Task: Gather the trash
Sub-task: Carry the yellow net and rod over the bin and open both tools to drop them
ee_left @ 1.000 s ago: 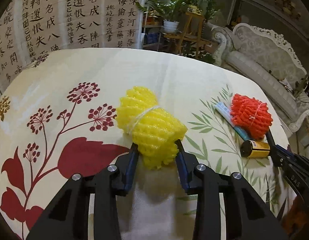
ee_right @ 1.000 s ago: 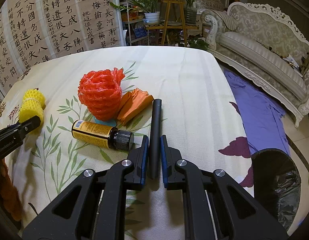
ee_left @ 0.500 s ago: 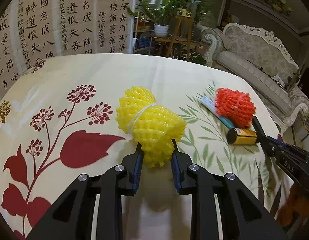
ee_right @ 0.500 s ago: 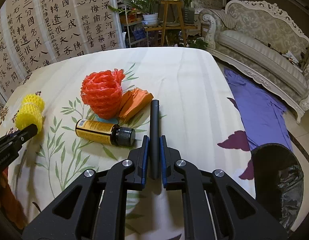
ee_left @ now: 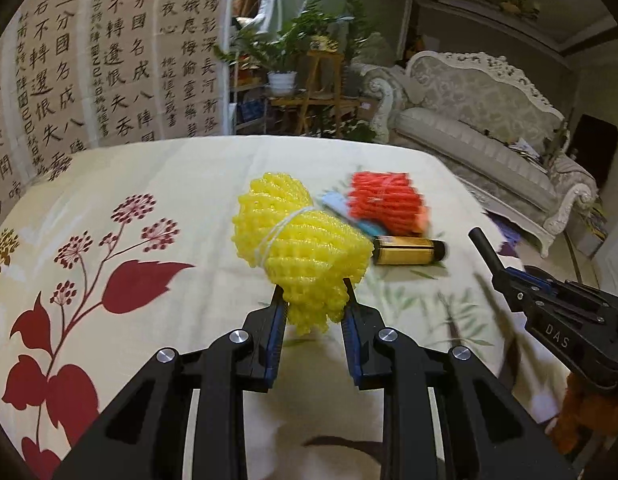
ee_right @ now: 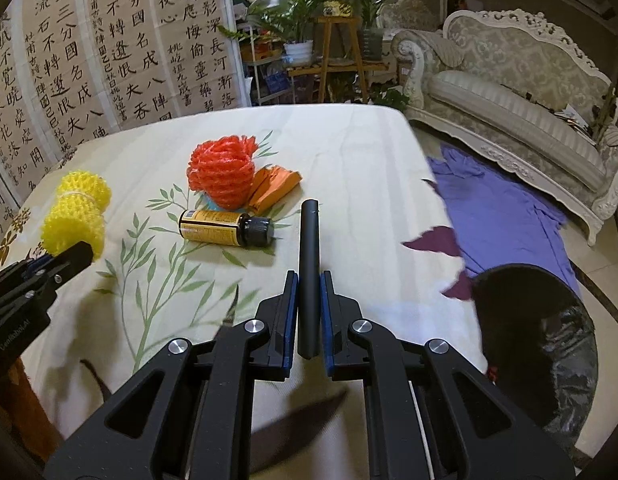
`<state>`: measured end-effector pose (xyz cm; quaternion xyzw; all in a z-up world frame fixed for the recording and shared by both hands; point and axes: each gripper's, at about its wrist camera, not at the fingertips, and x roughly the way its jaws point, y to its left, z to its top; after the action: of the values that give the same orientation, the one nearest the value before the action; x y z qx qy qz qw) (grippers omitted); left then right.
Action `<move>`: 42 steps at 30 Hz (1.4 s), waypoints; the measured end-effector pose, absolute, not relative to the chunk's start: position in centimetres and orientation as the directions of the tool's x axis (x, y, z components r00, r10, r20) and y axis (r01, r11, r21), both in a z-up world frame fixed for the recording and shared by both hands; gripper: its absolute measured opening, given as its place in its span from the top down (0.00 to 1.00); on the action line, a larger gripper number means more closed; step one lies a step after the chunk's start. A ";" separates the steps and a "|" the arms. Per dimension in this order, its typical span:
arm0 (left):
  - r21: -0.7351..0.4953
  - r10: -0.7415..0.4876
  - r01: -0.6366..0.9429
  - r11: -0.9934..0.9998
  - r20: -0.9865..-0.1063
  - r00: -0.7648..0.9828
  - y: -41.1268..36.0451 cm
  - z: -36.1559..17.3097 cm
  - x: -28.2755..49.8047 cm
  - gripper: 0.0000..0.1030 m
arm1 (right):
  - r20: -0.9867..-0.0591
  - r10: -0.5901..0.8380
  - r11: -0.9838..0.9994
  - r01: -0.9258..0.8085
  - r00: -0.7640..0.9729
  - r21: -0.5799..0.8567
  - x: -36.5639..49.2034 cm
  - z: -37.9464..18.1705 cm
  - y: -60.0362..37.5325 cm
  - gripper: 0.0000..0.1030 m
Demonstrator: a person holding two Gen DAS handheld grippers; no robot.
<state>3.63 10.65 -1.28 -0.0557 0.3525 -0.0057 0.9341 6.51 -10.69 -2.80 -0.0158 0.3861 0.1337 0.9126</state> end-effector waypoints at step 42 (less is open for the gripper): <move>-0.033 -0.337 0.430 0.902 -0.676 0.655 -14.3 -2.8 5.6 0.61 | -0.693 0.006 0.987 0.109 0.721 0.121 2.4 -5.8 -33.2 0.85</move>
<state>5.61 -14.30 -2.81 0.0648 0.3573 -0.2114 0.9074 2.42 -33.17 -5.83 0.0769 0.3728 -0.0280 0.9243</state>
